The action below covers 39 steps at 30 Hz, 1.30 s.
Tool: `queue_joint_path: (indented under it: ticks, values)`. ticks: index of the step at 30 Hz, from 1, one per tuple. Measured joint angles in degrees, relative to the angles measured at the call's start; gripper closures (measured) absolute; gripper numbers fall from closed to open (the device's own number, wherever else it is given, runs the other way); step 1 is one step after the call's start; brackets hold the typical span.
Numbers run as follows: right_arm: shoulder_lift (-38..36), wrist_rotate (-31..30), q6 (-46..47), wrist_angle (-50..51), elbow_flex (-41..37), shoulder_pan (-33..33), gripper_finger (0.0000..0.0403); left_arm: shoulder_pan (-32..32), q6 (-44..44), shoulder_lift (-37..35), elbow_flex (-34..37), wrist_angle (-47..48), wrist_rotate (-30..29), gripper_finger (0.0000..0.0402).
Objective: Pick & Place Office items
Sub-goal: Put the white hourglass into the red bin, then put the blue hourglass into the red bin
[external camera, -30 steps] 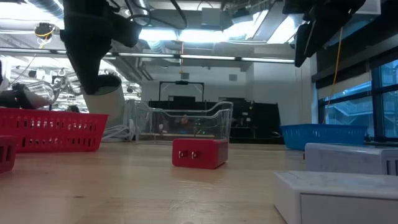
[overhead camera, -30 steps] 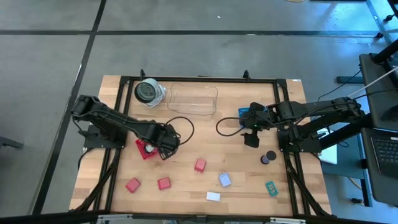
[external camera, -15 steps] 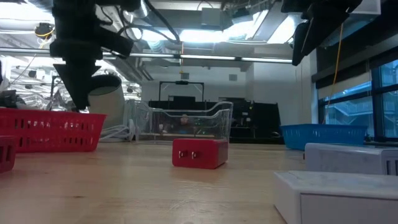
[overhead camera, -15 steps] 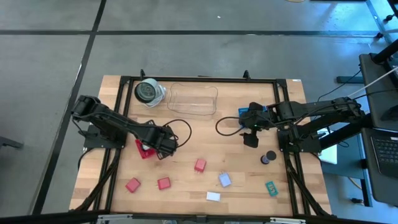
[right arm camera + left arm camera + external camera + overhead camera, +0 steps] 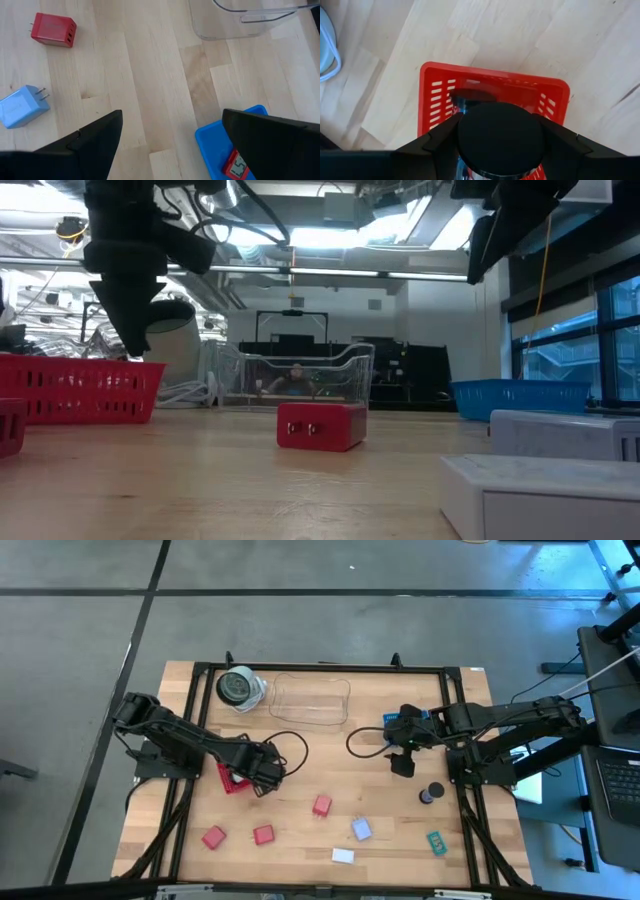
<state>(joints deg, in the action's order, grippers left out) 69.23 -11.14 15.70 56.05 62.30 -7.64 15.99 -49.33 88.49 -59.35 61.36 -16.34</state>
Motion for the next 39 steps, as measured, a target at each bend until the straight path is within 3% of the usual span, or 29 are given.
queue_joint_path:
  ticks: [13,31,39]
  values:
    - [0.02,0.00,-0.07,0.00,0.00,0.00,0.0056,0.04,-1.84,0.00,0.00,0.05,-2.17,0.0184]
    - [0.01,0.02,-0.13,0.02,0.00,0.00,0.0056,0.02,-1.30,0.00,-0.10,-0.02,-0.70,0.0163]
    - [0.02,0.02,-0.03,0.02,0.00,-0.01,0.0056,0.02,4.46,-1.34,-6.98,0.38,-0.97,0.0168]
